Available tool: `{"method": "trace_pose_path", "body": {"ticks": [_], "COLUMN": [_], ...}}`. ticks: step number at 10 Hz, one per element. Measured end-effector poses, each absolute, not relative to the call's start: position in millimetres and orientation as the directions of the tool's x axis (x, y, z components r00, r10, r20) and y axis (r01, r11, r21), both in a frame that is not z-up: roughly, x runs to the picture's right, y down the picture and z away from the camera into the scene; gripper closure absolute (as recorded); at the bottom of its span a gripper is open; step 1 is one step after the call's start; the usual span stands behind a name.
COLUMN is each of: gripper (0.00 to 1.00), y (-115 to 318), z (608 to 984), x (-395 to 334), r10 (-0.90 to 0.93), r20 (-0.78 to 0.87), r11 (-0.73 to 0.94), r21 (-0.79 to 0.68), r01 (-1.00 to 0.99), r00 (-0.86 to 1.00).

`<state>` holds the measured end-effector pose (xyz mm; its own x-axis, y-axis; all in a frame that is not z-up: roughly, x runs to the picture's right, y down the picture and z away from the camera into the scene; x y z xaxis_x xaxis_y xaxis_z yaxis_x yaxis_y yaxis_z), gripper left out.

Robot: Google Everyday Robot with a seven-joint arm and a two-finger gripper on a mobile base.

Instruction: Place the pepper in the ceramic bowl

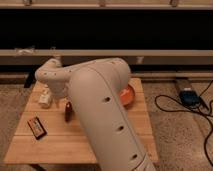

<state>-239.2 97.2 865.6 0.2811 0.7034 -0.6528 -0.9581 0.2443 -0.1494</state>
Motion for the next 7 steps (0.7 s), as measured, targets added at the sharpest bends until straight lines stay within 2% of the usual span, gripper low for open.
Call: {"method": "trace_pose_path", "body": {"ticks": [5,7], "gripper": [0.36,0.52], "y": [122,124], "z": [884,888], "x": [-239,-238], "r10": [0.648,0.639], "r20": [-0.697,-0.708], "r11": [0.234,0.221], "r21": [-0.201,-0.208], "r01": [-0.951,-0.953], "r00": [0.306,0.302]}}
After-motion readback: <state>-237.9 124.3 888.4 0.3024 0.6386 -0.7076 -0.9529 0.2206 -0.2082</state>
